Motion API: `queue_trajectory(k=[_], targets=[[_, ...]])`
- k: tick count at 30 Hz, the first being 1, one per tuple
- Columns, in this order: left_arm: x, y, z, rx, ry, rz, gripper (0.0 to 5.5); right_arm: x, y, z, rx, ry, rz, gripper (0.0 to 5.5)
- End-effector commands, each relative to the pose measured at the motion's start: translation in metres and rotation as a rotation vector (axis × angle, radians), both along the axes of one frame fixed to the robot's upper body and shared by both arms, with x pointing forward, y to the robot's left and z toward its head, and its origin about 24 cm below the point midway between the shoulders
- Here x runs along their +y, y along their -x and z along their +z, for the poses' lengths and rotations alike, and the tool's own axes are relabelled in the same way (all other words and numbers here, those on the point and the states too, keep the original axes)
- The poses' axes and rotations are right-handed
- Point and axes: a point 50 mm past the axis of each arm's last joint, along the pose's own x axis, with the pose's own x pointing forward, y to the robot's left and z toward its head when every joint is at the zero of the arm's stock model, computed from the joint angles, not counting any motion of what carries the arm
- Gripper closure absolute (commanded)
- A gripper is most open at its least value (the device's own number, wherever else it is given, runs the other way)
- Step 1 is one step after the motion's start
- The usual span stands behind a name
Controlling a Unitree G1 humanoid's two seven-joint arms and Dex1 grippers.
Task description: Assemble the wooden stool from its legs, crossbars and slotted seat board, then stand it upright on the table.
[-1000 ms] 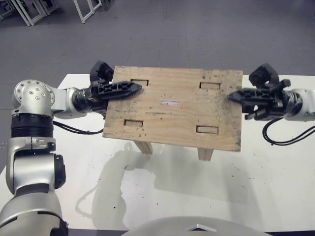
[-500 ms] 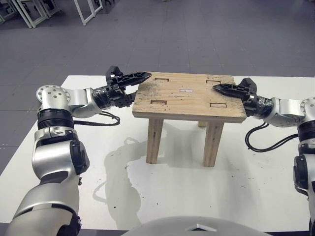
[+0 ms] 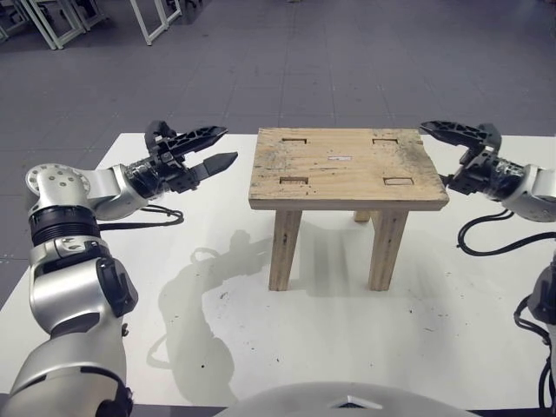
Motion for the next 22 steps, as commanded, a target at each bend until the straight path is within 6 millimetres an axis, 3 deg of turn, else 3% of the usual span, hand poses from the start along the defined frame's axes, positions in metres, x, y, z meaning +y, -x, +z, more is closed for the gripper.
queue_trajectory(k=[1, 3, 4, 7, 8, 10, 12, 17, 22], targets=[[0.007, -0.015, -0.015, -0.164, -0.302, 0.262, 2.48, -0.023, -0.002, -0.011, -0.072, 0.083, -0.171, 0.26], [-0.001, -0.020, -0.025, -0.286, -0.532, 0.428, 2.48, -0.038, -0.009, -0.023, -0.163, 0.179, -0.361, 0.26], [-0.007, -0.019, -0.031, -0.358, -0.685, 0.522, 2.48, -0.042, -0.012, -0.035, -0.226, 0.357, -0.481, 0.26], [-0.033, 0.000, -0.051, -0.551, -1.037, 0.784, 2.48, 0.004, -0.001, -0.048, -0.624, 1.036, -0.580, 0.26], [-0.043, 0.008, -0.056, -0.579, -1.079, 0.848, 2.48, 0.024, 0.008, -0.052, -0.685, 1.099, -0.672, 0.26], [-0.056, 0.020, -0.059, -0.595, -1.110, 0.949, 2.48, 0.041, 0.024, -0.063, -0.678, 1.155, -0.828, 0.26], [-0.062, 0.031, -0.059, -0.594, -1.114, 1.010, 2.48, 0.044, 0.037, -0.078, -0.609, 1.243, -0.897, 0.26], [-0.067, 0.047, -0.063, -0.632, -1.175, 1.020, 2.48, 0.049, 0.056, -0.088, -0.593, 1.276, -0.851, 0.26], [-0.066, 0.053, -0.070, -0.625, -1.186, 1.000, 2.48, 0.053, 0.059, -0.094, -0.595, 1.301, -0.813, 0.26]])
